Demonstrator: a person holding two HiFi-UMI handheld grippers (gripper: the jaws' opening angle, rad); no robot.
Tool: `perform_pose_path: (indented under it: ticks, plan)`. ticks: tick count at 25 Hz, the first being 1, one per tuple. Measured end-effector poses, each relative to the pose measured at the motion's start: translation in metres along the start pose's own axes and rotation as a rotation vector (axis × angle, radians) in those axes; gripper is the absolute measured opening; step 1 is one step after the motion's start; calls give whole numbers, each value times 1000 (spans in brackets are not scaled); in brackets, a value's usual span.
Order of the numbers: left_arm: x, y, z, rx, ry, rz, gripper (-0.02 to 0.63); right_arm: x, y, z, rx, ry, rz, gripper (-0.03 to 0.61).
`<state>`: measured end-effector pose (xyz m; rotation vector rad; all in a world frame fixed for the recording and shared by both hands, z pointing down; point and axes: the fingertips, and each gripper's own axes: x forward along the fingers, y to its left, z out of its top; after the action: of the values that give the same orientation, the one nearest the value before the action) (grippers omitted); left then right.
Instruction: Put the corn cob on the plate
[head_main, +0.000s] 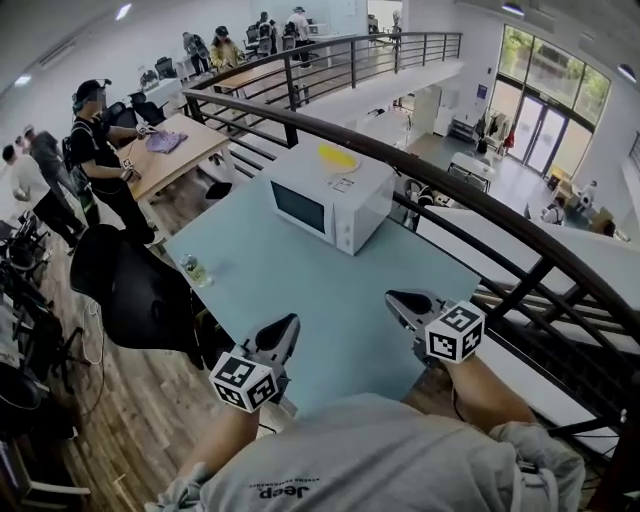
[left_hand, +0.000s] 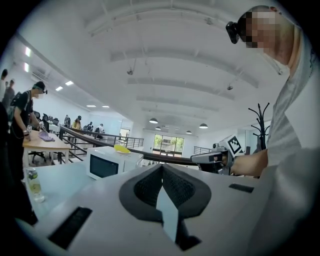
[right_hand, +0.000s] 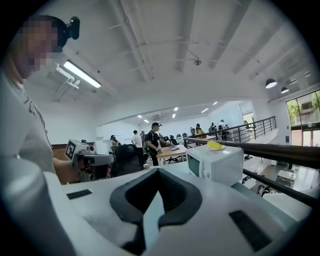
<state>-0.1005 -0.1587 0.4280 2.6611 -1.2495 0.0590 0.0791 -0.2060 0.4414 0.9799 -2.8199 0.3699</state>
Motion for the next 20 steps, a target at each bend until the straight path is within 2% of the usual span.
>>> perform_pose_path:
  ticks: [8,13,20]
  plan:
    - [-16,-7,-6,7,-13,9,18,1,10,-10,71,-28,66,17]
    - [-17,-4,-9,-18,-15,13,18,3,15,-8,53,-28,84,15]
    - [-14,-9,-3,-4,-24,-2,18,2,20,-5,33,-21,94,15]
